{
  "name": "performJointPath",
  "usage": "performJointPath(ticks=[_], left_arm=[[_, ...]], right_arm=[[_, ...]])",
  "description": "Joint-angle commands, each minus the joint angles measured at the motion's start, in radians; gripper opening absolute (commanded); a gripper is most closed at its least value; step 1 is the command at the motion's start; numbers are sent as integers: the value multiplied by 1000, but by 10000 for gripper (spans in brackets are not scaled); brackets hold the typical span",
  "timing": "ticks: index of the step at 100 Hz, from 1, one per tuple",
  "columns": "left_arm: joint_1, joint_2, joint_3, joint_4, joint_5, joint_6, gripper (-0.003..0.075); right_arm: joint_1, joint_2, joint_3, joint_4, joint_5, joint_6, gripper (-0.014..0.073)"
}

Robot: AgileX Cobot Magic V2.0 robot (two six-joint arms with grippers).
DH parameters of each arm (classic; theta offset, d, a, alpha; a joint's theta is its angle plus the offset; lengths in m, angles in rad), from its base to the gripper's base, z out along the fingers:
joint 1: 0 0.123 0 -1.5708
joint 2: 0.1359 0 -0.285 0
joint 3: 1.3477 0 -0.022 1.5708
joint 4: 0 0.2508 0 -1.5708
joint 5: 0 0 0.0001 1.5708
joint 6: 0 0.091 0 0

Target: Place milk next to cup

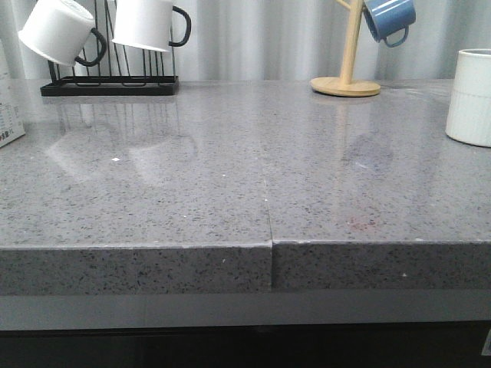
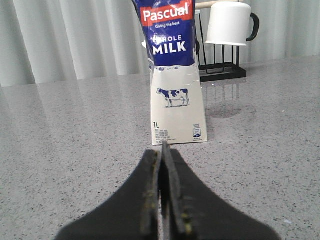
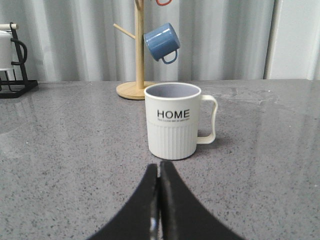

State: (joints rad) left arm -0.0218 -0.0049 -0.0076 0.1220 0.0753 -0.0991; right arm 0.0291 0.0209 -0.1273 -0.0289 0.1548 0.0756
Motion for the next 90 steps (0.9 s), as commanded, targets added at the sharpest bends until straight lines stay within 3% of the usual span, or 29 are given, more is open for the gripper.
performJointPath(ticks=[1, 26, 56, 66, 83, 90], left_arm=[[-1, -32, 51, -8, -87, -1, -20], [-1, -32, 51, -8, -87, -1, -20], [-1, -32, 51, -8, -87, -1, -20], [-1, -32, 51, -8, -87, -1, -21], [-1, -32, 51, -8, -87, -1, -21], [-1, -32, 51, -8, -87, -1, -21]], right_arm=[[-3, 92, -119, 1, 23, 1, -122], [-3, 390, -325, 1, 173, 1, -122], [-3, 569, -345, 1, 75, 1, -106], [-3, 574, -345, 1, 69, 1, 10], [-3, 574, -345, 1, 42, 0, 383], [-3, 574, -345, 1, 4, 0, 463]])
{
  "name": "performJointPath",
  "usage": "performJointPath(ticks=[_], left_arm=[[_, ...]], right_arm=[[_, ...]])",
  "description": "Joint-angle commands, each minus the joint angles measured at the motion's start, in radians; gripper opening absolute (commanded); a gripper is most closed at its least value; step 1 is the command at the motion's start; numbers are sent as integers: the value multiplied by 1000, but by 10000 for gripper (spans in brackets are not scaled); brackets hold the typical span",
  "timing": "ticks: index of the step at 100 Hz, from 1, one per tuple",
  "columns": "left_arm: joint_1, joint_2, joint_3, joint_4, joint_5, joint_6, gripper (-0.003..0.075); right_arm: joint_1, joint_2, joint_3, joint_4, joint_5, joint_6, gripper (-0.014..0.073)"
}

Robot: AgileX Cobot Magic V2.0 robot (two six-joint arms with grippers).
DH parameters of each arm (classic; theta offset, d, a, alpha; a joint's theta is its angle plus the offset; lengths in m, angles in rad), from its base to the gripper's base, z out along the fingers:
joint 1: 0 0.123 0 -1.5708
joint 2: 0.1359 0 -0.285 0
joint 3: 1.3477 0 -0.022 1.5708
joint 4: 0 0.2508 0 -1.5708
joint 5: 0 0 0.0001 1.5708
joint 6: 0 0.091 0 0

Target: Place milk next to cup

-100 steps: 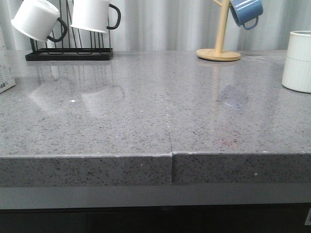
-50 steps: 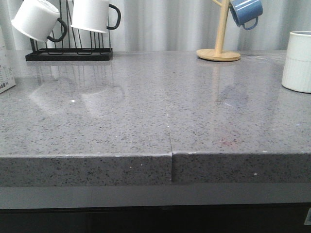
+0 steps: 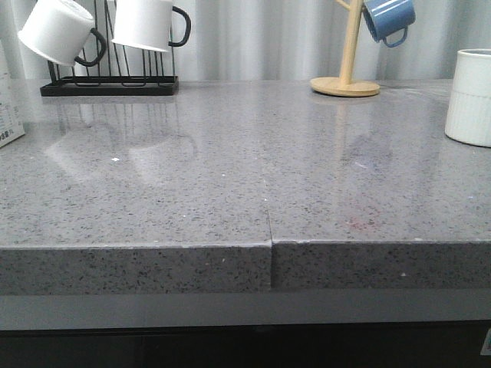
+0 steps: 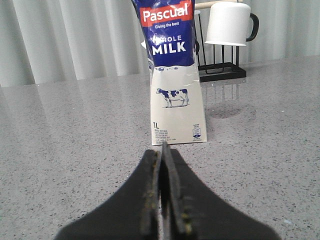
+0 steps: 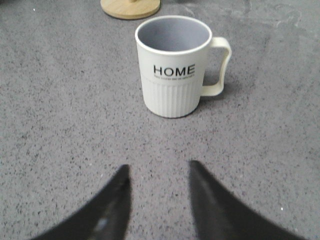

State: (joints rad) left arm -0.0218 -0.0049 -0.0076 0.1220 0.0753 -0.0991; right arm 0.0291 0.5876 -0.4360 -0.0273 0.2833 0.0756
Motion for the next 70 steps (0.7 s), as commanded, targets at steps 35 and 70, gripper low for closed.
performJointPath(ticks=[35, 70], left_arm=[[-1, -32, 51, -8, -87, -1, -21], [-1, -32, 51, -8, -87, -1, -21]], right_arm=[[-43, 182, -36, 0, -324, 0, 465], [-204, 406, -47, -14, -569, 0, 465]])
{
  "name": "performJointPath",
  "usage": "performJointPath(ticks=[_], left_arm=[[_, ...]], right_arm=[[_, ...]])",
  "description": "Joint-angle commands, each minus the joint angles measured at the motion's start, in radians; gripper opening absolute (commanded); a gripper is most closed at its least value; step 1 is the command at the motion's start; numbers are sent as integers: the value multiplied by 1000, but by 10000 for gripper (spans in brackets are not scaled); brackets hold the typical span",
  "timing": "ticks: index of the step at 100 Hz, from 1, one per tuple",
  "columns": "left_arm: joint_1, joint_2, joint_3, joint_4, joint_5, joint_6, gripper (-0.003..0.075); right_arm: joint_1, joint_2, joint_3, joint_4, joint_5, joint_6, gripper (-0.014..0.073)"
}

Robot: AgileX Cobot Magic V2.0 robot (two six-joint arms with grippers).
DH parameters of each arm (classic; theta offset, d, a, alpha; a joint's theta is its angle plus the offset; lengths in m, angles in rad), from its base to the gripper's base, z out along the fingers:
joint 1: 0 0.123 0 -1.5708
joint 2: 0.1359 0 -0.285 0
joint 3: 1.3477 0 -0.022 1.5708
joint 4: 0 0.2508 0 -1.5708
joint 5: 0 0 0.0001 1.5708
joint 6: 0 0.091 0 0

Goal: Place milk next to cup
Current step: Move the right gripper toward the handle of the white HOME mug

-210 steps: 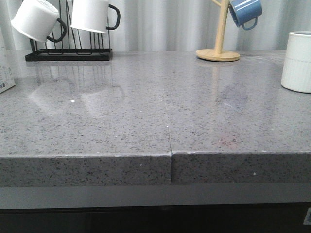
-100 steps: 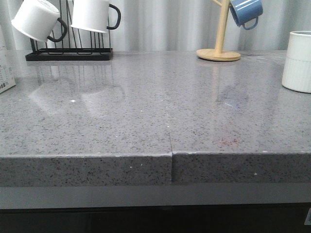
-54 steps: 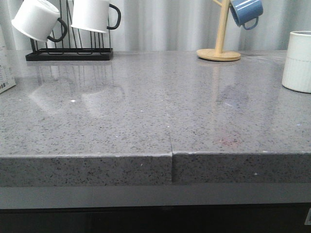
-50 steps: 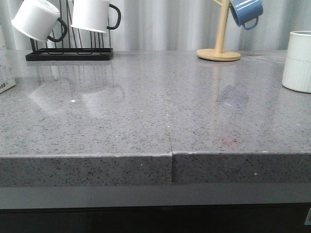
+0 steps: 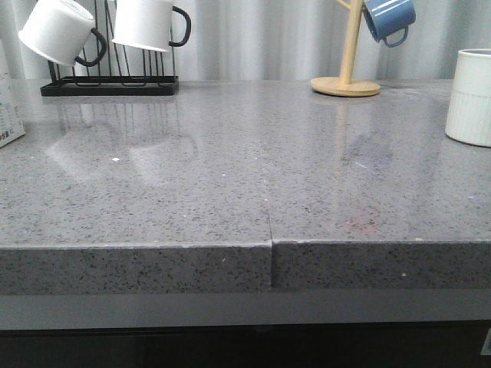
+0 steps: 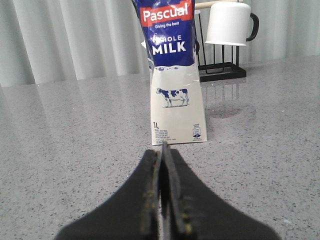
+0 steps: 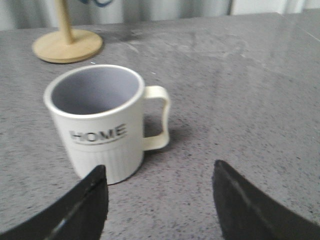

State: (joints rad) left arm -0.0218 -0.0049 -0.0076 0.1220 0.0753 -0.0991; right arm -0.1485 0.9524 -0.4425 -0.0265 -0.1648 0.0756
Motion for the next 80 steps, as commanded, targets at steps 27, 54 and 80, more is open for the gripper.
performJointPath(ticks=[27, 54, 80], left_arm=[[-1, -32, 51, -8, -87, -1, -20], [-1, -32, 51, -8, -87, -1, -20], [-1, -32, 51, -8, -87, -1, -20]], right_arm=[[-35, 238, -48, -49, -322, 0, 465], [-71, 369, -48, -52, -500, 1, 465], [-97, 417, -61, -98, -561, 23, 465]])
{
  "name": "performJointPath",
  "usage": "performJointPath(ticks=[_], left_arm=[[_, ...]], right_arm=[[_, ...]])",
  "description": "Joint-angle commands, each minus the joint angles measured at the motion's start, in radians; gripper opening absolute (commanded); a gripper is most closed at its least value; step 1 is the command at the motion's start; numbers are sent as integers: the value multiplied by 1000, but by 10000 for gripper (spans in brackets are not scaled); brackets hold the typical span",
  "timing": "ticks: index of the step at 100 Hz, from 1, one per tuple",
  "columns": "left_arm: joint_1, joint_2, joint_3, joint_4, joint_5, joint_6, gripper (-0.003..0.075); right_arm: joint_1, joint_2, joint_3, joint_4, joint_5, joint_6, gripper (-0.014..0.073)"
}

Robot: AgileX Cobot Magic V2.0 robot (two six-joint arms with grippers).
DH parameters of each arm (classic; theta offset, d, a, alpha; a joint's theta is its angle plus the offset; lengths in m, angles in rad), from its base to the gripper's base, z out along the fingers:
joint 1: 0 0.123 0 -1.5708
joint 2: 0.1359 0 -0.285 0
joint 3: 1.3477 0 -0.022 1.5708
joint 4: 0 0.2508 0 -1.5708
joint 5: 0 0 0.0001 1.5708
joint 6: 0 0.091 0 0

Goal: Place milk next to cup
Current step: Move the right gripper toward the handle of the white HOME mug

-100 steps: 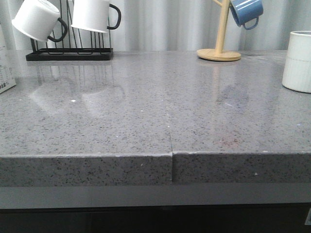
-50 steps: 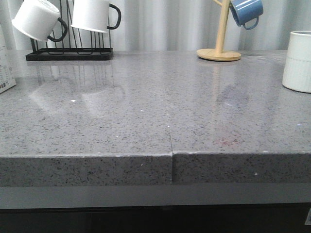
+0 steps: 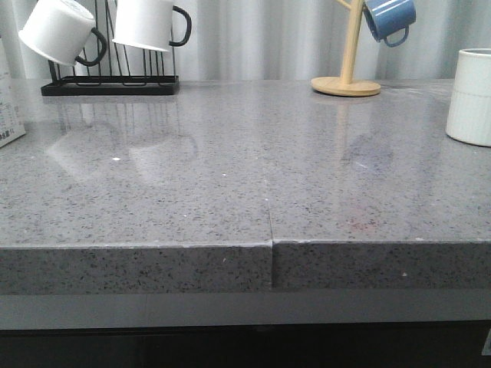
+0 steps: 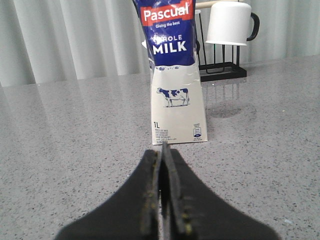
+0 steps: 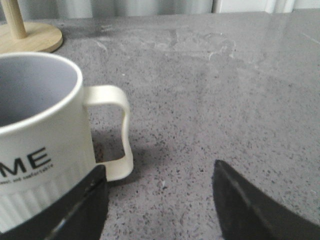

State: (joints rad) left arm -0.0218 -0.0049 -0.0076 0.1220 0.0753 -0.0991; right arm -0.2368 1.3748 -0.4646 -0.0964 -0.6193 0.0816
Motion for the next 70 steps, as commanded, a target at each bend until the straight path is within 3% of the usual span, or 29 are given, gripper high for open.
performJointPath(ticks=[1, 70], left_arm=[[-1, -32, 51, -8, -87, -1, -20], [-1, -32, 51, -8, -87, -1, -21]], right_arm=[[-9, -1, -43, -30, -106, 19, 465], [-9, 153, -195, -85, -134, 52, 465]])
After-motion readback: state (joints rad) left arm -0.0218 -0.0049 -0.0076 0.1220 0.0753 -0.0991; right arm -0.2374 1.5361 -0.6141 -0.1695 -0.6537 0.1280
